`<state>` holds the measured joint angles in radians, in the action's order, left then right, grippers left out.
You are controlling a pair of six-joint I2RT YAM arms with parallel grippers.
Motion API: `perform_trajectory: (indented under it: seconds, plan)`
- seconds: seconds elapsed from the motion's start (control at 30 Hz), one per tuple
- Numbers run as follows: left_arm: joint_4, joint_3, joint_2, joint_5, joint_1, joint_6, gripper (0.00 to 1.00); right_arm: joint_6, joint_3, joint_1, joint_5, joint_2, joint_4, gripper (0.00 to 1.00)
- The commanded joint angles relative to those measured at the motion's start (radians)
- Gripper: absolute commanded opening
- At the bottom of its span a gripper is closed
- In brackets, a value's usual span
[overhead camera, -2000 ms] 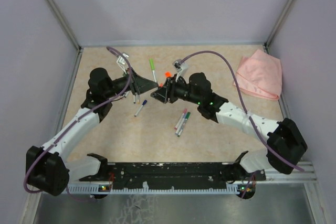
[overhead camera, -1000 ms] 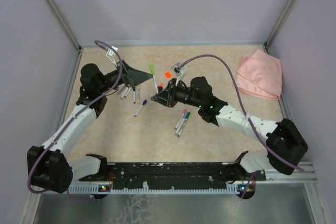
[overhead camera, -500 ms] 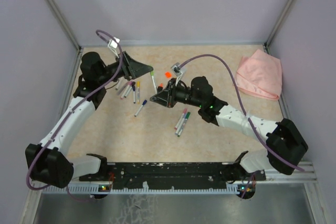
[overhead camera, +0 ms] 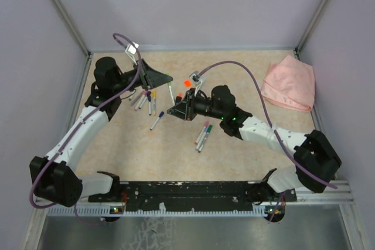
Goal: Open the pen caps
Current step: Open the pen cap from the pen.
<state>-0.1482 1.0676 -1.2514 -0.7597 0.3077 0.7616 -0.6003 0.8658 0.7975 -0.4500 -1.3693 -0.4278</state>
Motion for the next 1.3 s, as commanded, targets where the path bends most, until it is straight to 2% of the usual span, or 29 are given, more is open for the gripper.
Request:
perform_trajectory:
  seconds: [0.0,0.03,0.1,0.23,0.4,0.47,0.57,0.67,0.87,1.0,1.13,1.27]
  plan:
    - [-0.047,0.004,0.000,-0.041,0.002,-0.011,0.00,0.009,0.056,0.007,-0.016,0.009,-0.054,0.29]
    - [-0.076,-0.017,0.005,-0.053,0.002,-0.007,0.00,0.009,0.057,0.006,-0.008,0.018,-0.055,0.38]
    - [-0.122,-0.051,0.015,-0.071,0.002,-0.005,0.00,0.008,0.056,0.005,0.013,0.038,-0.060,0.51]
    - [-0.211,-0.120,0.027,-0.101,0.002,0.024,0.00,-0.013,0.058,0.002,0.039,0.056,-0.069,0.53]
    - [-0.241,-0.148,0.030,-0.114,0.003,0.037,0.00,-0.042,0.064,0.002,0.042,0.041,-0.075,0.45]
    - [-0.250,-0.153,0.030,-0.115,0.002,0.044,0.00,-0.052,0.074,0.002,0.040,0.027,-0.070,0.38]
    - [-0.277,-0.161,0.030,-0.115,0.002,0.056,0.00,-0.068,0.091,0.002,0.019,-0.002,-0.069,0.22]
    - [-0.297,-0.151,0.028,-0.092,0.001,0.046,0.00,-0.086,0.085,0.002,-0.001,-0.014,-0.088,0.00]
    - [-0.231,-0.006,-0.027,0.070,-0.031,-0.076,0.00,-0.121,0.016,0.000,-0.027,-0.015,-0.147,0.00]
    - [-0.244,0.120,-0.109,0.152,-0.092,-0.087,0.00,-0.138,-0.029,0.000,-0.048,-0.021,-0.175,0.00]
    - [-0.210,0.272,-0.193,0.172,-0.165,-0.060,0.00,-0.170,-0.084,0.000,-0.048,-0.015,-0.231,0.00]
    - [-0.155,0.358,-0.214,0.178,-0.174,-0.095,0.00,-0.150,-0.101,-0.004,-0.011,0.014,-0.196,0.00]
